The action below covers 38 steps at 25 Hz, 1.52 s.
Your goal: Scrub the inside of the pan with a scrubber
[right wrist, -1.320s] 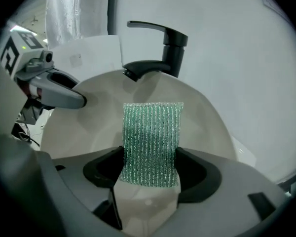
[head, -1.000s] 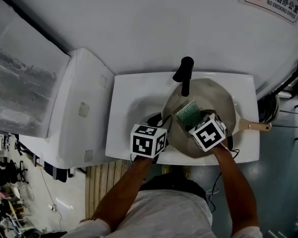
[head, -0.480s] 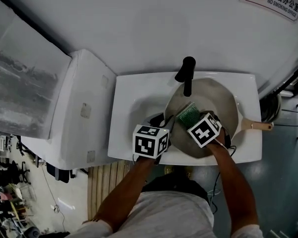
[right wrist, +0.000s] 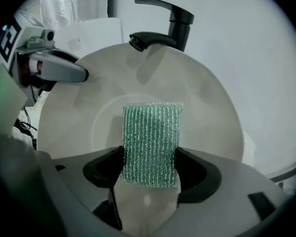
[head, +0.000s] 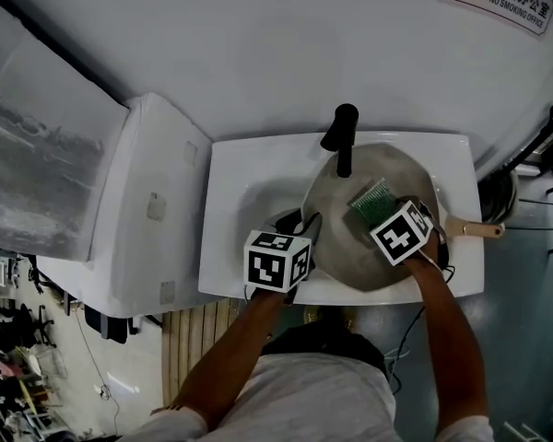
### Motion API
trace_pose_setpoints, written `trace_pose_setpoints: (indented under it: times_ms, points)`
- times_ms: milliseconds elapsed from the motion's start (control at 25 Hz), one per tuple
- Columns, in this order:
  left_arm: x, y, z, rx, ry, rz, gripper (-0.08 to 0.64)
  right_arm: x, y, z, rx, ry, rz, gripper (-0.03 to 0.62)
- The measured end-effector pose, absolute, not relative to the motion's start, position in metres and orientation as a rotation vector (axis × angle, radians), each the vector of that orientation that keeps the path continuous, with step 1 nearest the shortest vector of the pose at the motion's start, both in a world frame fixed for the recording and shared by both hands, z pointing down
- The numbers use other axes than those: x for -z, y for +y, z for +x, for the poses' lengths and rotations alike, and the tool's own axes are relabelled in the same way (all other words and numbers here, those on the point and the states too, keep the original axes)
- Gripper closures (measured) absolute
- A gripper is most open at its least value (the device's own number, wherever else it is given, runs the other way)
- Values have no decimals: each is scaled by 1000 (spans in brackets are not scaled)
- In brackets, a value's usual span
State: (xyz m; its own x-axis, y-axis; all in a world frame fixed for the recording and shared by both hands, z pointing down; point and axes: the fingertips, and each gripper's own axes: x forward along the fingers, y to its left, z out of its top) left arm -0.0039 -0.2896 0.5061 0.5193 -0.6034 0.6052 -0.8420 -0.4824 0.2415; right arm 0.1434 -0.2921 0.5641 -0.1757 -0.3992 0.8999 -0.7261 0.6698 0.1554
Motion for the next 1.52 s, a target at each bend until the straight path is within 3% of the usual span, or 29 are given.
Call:
trace_pose_setpoints:
  times_ms: [600, 1520]
  points:
    - [-506, -289, -3, -610, -1157, 2253, 434, -559, -230, 75, -515, -1957, 738, 253]
    - [-505, -290, -3, -617, -1166, 2255, 431, -557, -249, 156, -465, -1787, 947, 253]
